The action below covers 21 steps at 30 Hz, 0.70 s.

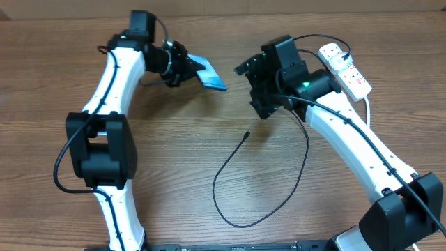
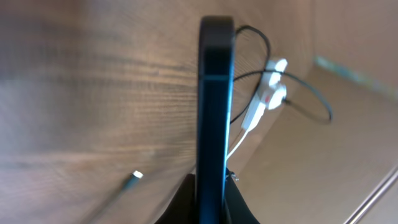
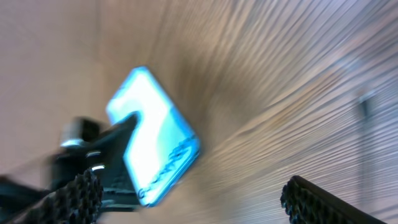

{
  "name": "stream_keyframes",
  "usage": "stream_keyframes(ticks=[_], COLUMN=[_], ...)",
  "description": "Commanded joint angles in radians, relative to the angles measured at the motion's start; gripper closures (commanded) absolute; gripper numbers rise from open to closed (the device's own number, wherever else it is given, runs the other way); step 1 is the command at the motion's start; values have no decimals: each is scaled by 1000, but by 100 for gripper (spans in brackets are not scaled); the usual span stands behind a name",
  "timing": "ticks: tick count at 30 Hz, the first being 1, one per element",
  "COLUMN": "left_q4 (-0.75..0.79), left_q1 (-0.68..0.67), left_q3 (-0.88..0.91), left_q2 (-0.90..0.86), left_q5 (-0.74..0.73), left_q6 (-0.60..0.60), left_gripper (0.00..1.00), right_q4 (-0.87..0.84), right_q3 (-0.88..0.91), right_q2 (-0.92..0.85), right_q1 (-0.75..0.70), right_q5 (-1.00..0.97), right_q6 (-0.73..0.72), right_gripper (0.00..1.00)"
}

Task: Plug charger to phone and switch on socket

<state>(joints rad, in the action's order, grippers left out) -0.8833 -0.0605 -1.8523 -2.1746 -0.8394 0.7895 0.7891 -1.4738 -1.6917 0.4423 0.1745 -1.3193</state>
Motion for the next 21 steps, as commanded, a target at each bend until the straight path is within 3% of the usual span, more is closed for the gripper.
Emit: stream_keyframes(ticks=[1, 7, 10, 14, 21], left_q4=[-10, -140, -168, -168, -220], left_q1=[14, 18, 17, 17, 27], left_q3=[-23, -23, -23, -23, -23], left_q2=[36, 36, 36, 36, 36], left_q5=[-233, -611, -667, -611, -270], left_q6=[-505, -924, -952, -900, -832], left_gripper=[96, 96, 96, 96, 96], right_q4=[50, 151, 164, 182, 216], right_q3=[-24, -19, -19, -19, -19], right_q2=[12, -34, -78, -134, -140], right_q1=[-10, 16, 34, 65, 90], right_q5=[-50, -118, -117, -118, -132], right_q6=[275, 402, 412, 412, 408], right_gripper=[0, 0, 0, 0, 0])
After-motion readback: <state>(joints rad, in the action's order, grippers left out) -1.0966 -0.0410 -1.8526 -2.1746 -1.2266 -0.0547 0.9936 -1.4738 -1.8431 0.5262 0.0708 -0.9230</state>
